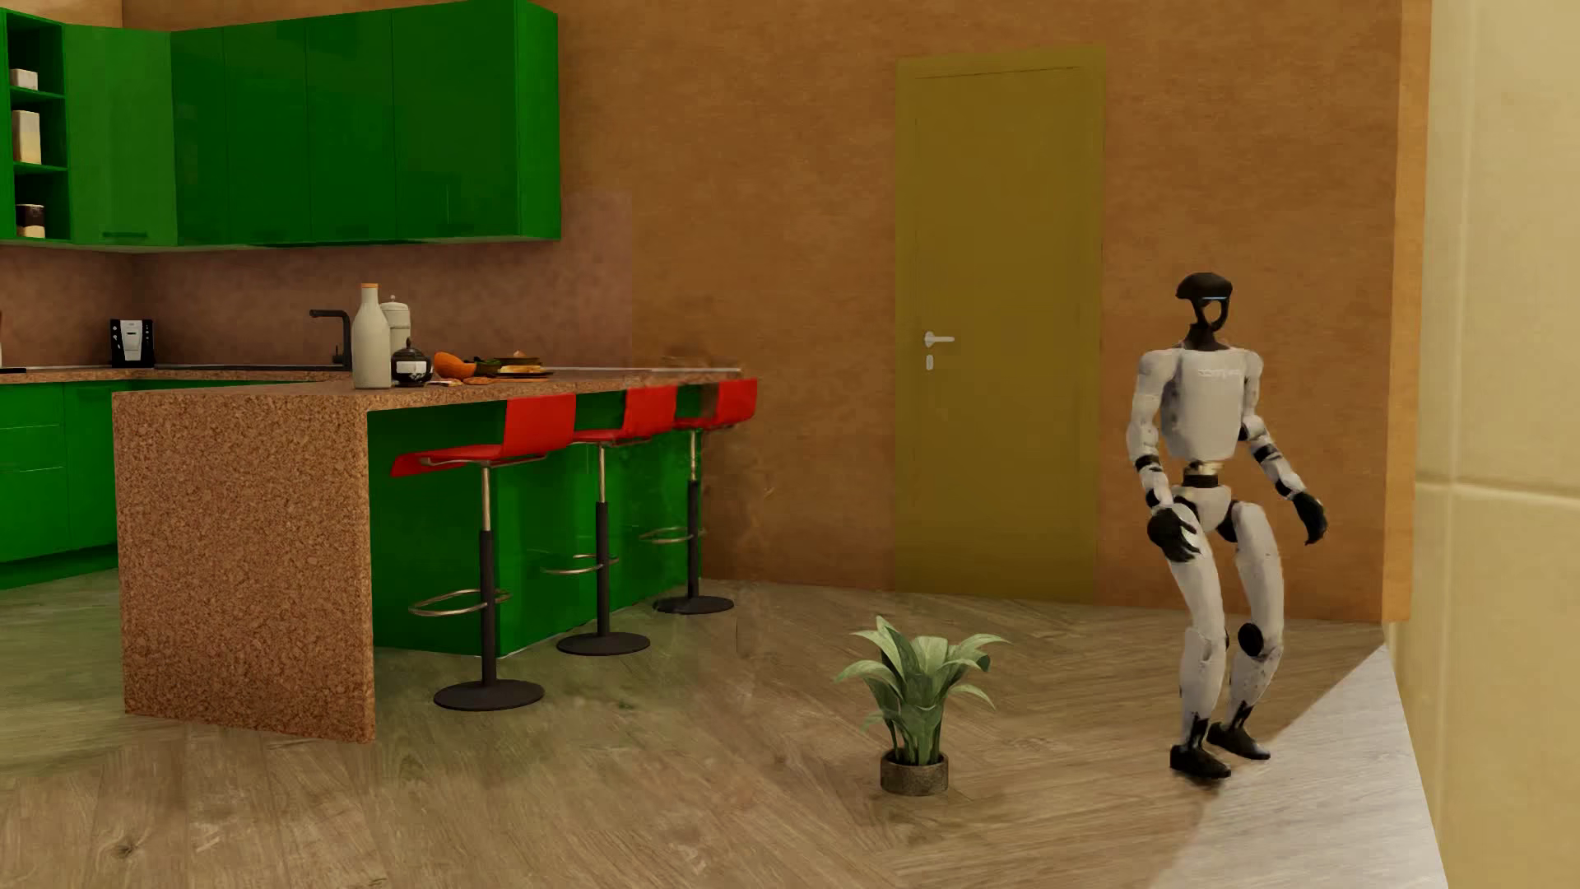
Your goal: Circle the plant
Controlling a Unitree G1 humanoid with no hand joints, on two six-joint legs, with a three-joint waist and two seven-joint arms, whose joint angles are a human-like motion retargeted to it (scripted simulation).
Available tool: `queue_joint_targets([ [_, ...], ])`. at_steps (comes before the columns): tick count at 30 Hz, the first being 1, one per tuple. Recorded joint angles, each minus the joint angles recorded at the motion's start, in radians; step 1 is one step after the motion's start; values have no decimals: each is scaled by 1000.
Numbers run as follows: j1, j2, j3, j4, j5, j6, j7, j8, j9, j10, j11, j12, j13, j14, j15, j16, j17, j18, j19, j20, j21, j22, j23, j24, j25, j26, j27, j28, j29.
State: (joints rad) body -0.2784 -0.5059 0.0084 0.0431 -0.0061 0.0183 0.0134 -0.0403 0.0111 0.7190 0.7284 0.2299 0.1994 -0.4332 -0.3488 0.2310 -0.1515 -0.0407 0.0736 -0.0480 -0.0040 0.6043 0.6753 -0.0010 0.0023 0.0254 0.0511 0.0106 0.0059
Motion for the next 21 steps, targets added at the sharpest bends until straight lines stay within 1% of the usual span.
queue_joint_targets([
  [1,-15,-74,-48,36,-37,-22,53,-19,6,63,150,50,-151,-42,-129,1,18,-27,27,-37,-10,-38,-58,3,9,24,48,8,6],
  [2,-32,-148,-82,65,-52,-37,96,-21,-12,130,262,73,-242,-97,-194,-7,34,-62,-38,-43,-8,-52,-82,16,31,61,57,5,10],
  [3,-40,-179,-106,81,-26,-38,111,-10,-20,184,290,23,-206,-137,-97,-56,37,-83,-185,-62,55,-92,-96,39,63,131,23,10,-2],
  [4,-64,-185,-128,107,32,-13,94,11,-12,270,274,-51,-141,-137,15,-107,16,-96,-183,-90,102,-118,-73,57,105,178,-18,22,-17],
  [5,-123,-175,-157,105,84,17,22,19,14,405,257,-146,-18,-35,22,-87,-11,-88,-194,-165,91,-129,-78,55,157,198,-52,39,-35],
  [6,-190,-185,-209,70,113,53,-30,6,18,428,233,-176,68,-22,-4,-85,-38,-65,-215,-122,46,-112,-50,45,203,150,-44,54,-56],
  [7,-220,-170,-257,25,138,77,-57,-8,43,396,200,-193,118,-117,-23,-78,-52,-34,-227,-56,20,-56,-59,37,242,87,-3,68,-86],
  [8,-231,-173,-301,40,134,76,-23,-47,64,256,236,-205,142,-188,-135,-22,-52,5,-144,-51,-3,-50,-20,35,263,55,44,77,-110],
  [9,-180,-148,-318,64,61,27,30,-20,67,228,396,-193,152,-94,-271,-30,-34,-17,6,-30,-16,-43,1,48,247,15,104,83,-130],
  [10,-174,-106,-286,86,-32,-5,53,28,49,275,449,-194,164,-123,-354,-70,-49,-73,81,-39,50,-60,61,62,208,-29,152,86,-143],
  [11,-197,-105,-223,76,-74,2,5,-43,34,382,436,-183,164,-129,-280,-113,-57,-123,-147,-83,84,-33,89,80,153,-88,191,90,-137],
  [12,-261,-87,-178,22,-41,25,-40,-42,24,489,424,-158,135,-96,-296,-82,-45,-154,-156,-166,84,-19,107,103,117,-114,206,92,-118],
  [13,-303,-48,-130,-25,-11,47,-44,-32,20,533,394,-106,112,-66,-306,-101,-49,-173,-160,-100,65,0,53,130,96,-121,212,87,-93],
  [14,-352,-8,-73,-47,16,62,-11,-14,2,536,352,-61,81,-43,-313,-84,-55,-181,-163,-48,72,-5,44,150,80,-85,183,80,-71],
  [15,-384,57,-32,-58,37,76,14,7,-12,515,292,-13,41,-19,-316,-84,-59,-180,-162,-8,63,-4,41,151,64,-41,135,81,-56],
  [16,-411,127,-4,-59,60,83,24,36,-25,477,222,39,-8,3,-314,-66,-53,-174,-162,8,61,-8,38,142,41,1,82,86,-50],
  [17,-436,196,14,-43,82,84,20,74,-36,427,149,76,-40,33,-313,-63,-27,-165,-163,19,60,-18,18,125,11,39,26,93,-49],
  [18,-445,263,-7,-24,98,81,-4,106,-27,377,103,104,-87,65,-309,-61,-22,-159,-162,22,85,-30,12,102,-22,44,-20,103,-44],
  [19,-434,293,-31,1,114,78,-23,118,0,306,144,87,-121,87,-270,-60,-3,-156,-162,32,64,-17,-20,73,-52,23,-50,116,-46],
  [20,-390,244,-56,45,128,73,-33,98,19,174,315,57,-124,122,-162,-42,-3,-165,-136,34,76,9,-70,39,-67,-41,-60,133,-59],
  [21,-332,157,-117,50,89,17,10,61,33,174,496,17,-121,91,39,0,-14,-99,-150,24,83,55,-51,2,-52,-123,-58,154,-56],
])
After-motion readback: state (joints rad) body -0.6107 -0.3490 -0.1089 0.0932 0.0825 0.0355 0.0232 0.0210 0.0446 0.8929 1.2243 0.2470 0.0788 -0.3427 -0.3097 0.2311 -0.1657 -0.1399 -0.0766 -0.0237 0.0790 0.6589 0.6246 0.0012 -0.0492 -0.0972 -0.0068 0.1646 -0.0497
